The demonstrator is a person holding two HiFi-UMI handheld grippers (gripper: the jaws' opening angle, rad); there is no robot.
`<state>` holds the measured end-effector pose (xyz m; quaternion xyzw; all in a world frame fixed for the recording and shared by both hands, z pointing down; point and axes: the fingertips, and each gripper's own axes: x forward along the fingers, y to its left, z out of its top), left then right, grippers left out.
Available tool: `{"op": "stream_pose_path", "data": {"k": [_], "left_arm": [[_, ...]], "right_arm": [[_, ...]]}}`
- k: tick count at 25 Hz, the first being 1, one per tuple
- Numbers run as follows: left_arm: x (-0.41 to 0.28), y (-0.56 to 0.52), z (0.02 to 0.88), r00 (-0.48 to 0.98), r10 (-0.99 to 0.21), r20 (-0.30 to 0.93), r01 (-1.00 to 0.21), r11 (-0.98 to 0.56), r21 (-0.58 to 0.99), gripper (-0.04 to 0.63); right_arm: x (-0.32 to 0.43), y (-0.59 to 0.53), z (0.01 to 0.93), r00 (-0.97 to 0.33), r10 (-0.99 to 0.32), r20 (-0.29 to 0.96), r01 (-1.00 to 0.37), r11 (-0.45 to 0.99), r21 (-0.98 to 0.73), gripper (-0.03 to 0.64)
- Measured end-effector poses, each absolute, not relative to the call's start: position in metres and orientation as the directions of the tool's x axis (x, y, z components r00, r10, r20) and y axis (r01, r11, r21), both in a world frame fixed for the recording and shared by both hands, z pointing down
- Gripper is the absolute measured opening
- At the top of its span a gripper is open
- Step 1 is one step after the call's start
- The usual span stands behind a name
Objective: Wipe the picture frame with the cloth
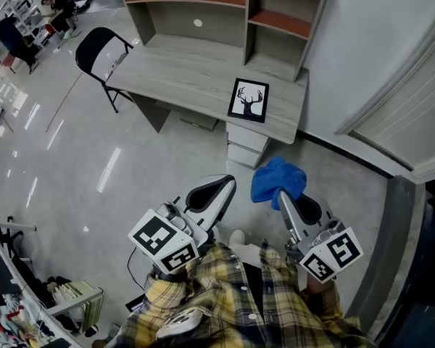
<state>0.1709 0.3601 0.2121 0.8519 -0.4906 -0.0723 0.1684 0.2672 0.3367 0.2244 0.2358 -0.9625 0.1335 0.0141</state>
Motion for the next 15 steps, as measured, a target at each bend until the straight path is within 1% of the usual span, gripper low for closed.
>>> {"op": "stream_pose_path", "data": {"k": [8,15], "left_arm": [[0.112,0.327,0.215,0.513,-0.858,0.037,-0.808,-0.468,0.359,0.006],[0.03,0.285,0.21,0.553,-0.832,0.038,-0.788,-0.508,0.347,0.006]], "right_arm": [[0.207,0.307,0.231,-0.893,-0.438,0.107,-0.45,0.852,-0.267,0.048],[0.137,0.266,0.23,-0.861,-0.492,0.126,-0.507,0.818,-0.271,0.048]]}}
